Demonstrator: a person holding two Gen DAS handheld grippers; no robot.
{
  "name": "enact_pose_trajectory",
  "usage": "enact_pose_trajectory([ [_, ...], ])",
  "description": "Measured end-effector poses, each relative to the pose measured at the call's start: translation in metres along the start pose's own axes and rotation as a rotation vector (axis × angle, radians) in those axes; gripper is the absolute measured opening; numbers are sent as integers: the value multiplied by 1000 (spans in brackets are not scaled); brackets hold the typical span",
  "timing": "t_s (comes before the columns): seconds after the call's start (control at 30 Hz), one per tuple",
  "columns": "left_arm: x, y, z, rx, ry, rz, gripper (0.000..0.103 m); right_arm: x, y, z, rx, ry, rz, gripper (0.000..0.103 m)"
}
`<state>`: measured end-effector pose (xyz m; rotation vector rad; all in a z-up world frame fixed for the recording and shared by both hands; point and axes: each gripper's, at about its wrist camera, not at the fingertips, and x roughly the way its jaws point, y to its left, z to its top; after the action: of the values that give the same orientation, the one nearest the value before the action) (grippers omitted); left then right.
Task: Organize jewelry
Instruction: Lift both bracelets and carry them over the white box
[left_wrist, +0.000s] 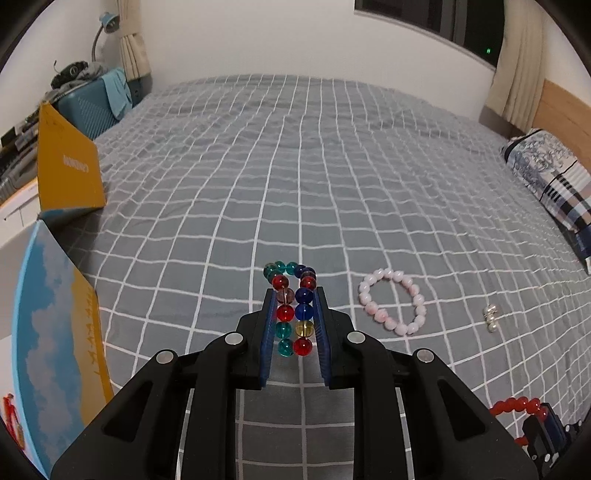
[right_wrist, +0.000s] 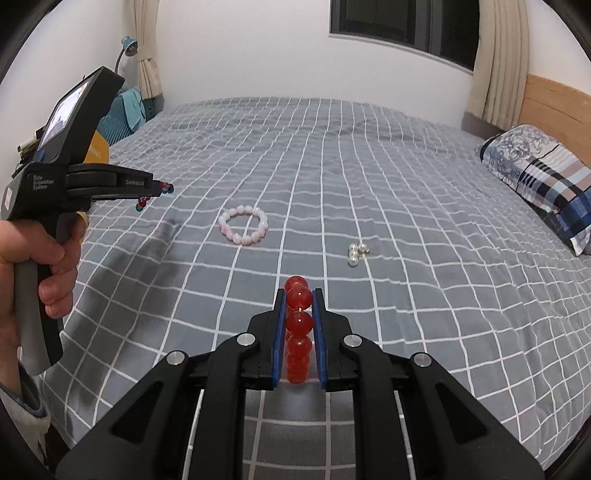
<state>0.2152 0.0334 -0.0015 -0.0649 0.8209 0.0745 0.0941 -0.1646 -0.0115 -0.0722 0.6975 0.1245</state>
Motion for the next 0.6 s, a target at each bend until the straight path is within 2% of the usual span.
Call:
enact_pose_trajectory([
  [0.27,-15,-1,0,0,-43,-14,19,-1,-1,4,6,-28,-22,13],
  [0.6,-28,8,-13,-11,-15,9,19,0,-1,20,44,-1,-10,13],
])
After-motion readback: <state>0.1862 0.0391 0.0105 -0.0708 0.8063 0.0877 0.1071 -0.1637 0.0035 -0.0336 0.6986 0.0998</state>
